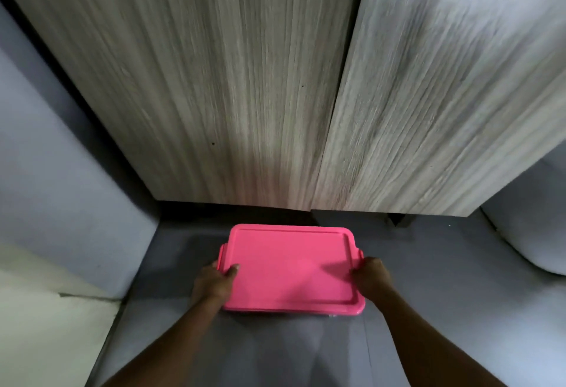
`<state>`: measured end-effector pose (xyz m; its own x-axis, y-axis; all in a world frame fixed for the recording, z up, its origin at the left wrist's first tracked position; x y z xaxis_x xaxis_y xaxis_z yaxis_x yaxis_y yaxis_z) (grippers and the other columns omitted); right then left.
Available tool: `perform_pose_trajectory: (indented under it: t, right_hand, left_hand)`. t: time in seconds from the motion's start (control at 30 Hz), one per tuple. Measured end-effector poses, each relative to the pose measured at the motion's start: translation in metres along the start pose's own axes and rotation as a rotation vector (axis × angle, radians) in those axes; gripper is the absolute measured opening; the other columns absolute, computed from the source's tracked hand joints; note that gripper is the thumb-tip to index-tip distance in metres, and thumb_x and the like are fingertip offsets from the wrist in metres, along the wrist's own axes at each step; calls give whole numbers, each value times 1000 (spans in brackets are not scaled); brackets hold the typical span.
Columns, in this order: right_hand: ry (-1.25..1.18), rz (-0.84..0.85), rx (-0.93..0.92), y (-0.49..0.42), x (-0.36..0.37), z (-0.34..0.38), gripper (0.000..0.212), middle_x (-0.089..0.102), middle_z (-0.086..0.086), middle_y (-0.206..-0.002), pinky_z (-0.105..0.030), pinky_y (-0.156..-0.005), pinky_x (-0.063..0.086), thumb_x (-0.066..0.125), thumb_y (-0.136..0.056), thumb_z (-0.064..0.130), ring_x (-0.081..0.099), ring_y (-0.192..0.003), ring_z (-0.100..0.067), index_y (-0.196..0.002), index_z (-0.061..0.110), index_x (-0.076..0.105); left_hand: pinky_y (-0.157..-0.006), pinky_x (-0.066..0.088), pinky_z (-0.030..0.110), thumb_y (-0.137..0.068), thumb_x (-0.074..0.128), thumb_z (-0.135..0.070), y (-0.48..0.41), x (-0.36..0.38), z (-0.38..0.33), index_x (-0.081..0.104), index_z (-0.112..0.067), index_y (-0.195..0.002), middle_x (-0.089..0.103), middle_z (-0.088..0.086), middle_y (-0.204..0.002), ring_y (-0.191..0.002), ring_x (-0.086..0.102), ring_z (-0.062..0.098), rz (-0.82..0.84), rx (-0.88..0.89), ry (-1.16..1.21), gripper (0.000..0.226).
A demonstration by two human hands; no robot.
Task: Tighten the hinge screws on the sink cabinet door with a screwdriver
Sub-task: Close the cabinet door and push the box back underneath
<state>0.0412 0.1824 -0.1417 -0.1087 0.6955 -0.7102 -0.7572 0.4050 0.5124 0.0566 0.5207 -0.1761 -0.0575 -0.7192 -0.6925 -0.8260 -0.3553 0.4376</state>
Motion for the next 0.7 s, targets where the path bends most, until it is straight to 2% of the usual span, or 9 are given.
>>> perform_pose_trajectory:
  t: [0.1,0.13,0.2,0.27,0.33,0.43,0.53,0.63,0.7]
  right_hand:
    - [48,116,-50,-2,-14,12,29,61,-19,-109,-42,-55,57,54,-87,5,67,-89,-36,-116,5,53]
    - [60,146,-42,-4,-19,14,29,60,-18,-108,-39,-53,57,54,-88,5,67,-85,-33,-117,5,51]
    - [89,188,-33,-6,-30,16,23,60,-13,-99,-34,-56,58,57,-91,7,66,-75,-23,-113,2,53]
    - [99,224,-17,-5,-47,14,7,63,-12,-86,-32,-49,59,59,-91,5,67,-64,-20,-98,4,57]
    - [102,267,19,0,-69,10,8,64,-17,-87,-42,-57,61,59,-90,-3,73,-74,-31,-89,4,58]
    - [95,312,87,15,-109,-5,18,61,-23,-103,-50,-71,60,60,-89,-7,70,-93,-39,-105,3,58]
    - [98,344,89,25,-148,-25,19,63,-21,-104,-49,-70,61,62,-87,-9,70,-91,-36,-103,2,61]
    - [112,320,107,31,-184,-51,32,64,-22,-107,-45,-67,62,65,-86,-7,71,-81,-30,-117,-1,61]
    - [70,275,103,34,-206,-69,38,61,-18,-106,-43,-61,62,67,-86,-2,70,-79,-28,-123,1,57]
  left_hand:
    - [-93,54,57,-90,74,-19,-6,1,-4,58,8,-117,66,34,-118,-107,65,48,72,-93,190,42]
    - [-92,54,58,-89,74,-14,-6,0,-6,57,10,-115,65,35,-117,-107,65,48,82,-105,216,39]
    - [-88,56,54,-89,75,-10,-1,-1,-11,59,10,-110,67,34,-113,-101,67,44,104,-103,249,33]
    - [-81,55,46,-89,74,-8,7,-1,-20,59,10,-112,67,32,-111,-93,66,36,141,-83,283,33]
    - [-77,53,42,-89,74,-7,15,2,-33,61,9,-110,68,27,-104,-87,64,31,196,-56,292,30]
    - [-77,54,43,-88,76,-9,34,12,-56,62,-1,-91,67,21,-96,-85,65,31,261,-3,275,16]
    - [-71,53,36,-87,78,-13,50,25,-77,62,-3,-88,68,21,-95,-80,65,29,320,45,251,18]
    - [-71,51,35,-86,79,-16,66,44,-98,66,2,-96,70,20,-91,-79,66,29,400,77,240,24]
    - [-61,53,32,-87,78,-16,79,58,-113,66,0,-90,70,14,-78,-66,66,26,442,91,237,19]
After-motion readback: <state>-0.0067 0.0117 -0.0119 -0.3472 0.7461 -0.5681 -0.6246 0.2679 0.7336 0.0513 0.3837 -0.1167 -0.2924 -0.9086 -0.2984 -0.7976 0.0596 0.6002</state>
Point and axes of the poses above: each hand's wrist, its own y-axis away from the middle knuckle, its own x-axis out of the palm, z = x × y, the point moved 1 cm from there along -y, towards the middle knuckle
